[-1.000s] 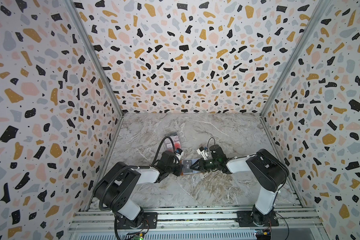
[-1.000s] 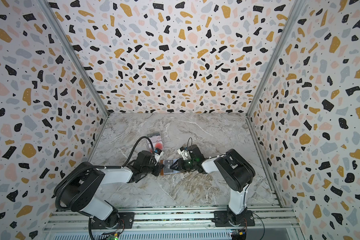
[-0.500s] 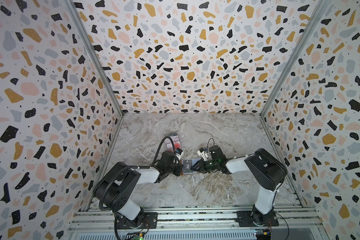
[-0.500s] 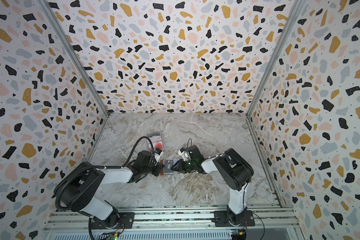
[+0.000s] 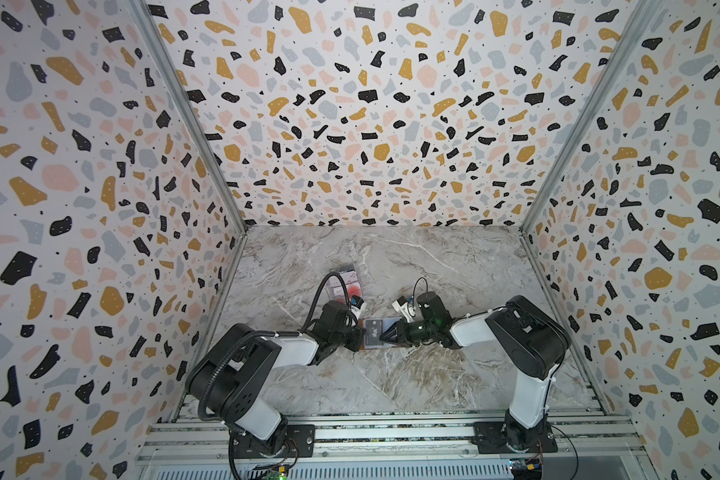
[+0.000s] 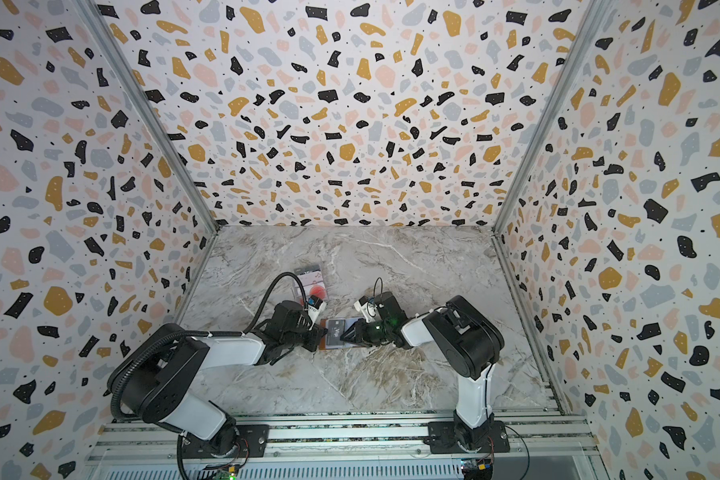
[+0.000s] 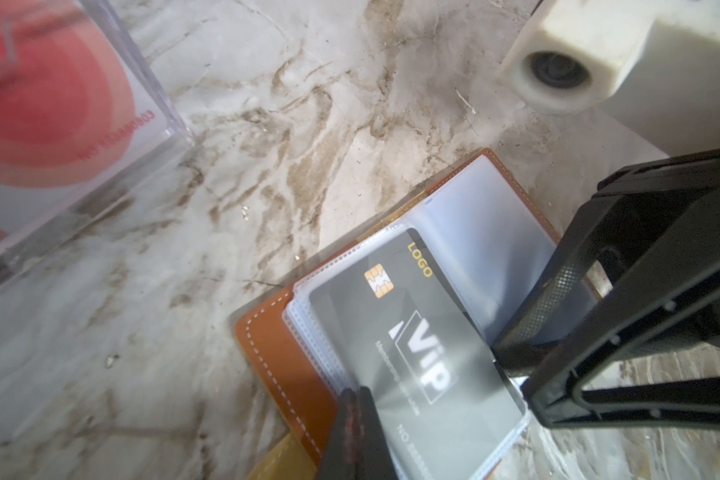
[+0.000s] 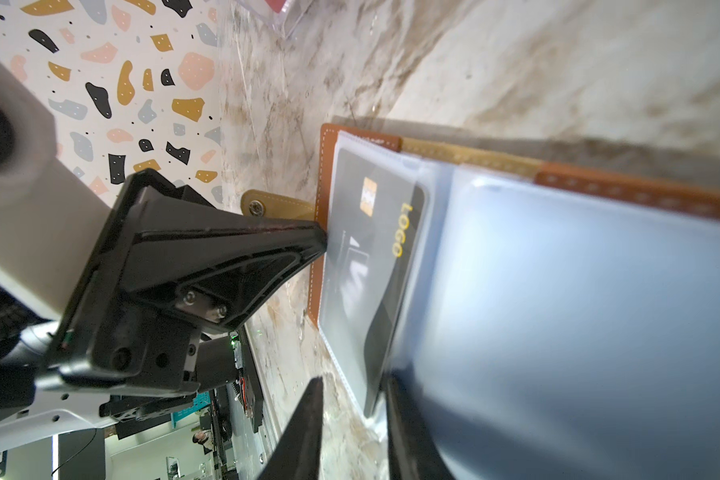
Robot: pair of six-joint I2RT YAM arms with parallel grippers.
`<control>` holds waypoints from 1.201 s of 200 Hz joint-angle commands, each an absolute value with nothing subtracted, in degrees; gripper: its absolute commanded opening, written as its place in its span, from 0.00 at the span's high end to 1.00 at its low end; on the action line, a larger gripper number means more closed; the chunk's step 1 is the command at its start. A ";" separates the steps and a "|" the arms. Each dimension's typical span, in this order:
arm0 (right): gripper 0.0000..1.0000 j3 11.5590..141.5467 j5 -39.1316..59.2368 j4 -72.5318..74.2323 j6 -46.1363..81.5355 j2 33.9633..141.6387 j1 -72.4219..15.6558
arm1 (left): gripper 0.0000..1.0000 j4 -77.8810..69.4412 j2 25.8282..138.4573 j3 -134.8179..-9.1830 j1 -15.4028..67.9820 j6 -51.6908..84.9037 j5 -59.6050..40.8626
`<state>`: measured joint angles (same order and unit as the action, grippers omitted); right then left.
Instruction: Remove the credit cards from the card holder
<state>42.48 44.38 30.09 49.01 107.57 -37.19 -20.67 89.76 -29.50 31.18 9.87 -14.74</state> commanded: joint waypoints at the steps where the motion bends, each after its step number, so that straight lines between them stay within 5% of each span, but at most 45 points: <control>1: 0.73 42.10 44.47 30.76 49.05 105.56 -37.54 | 1.00 -18.29 90.79 -28.21 30.94 9.98 -15.12; 240: 0.74 40.96 43.48 33.15 50.51 106.69 -37.17 | 1.00 -18.11 91.05 -28.40 30.94 9.90 -15.29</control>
<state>41.50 43.68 32.23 50.06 106.17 -37.19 -20.67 89.76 -29.50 31.18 9.87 -14.76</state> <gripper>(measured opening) 0.257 0.046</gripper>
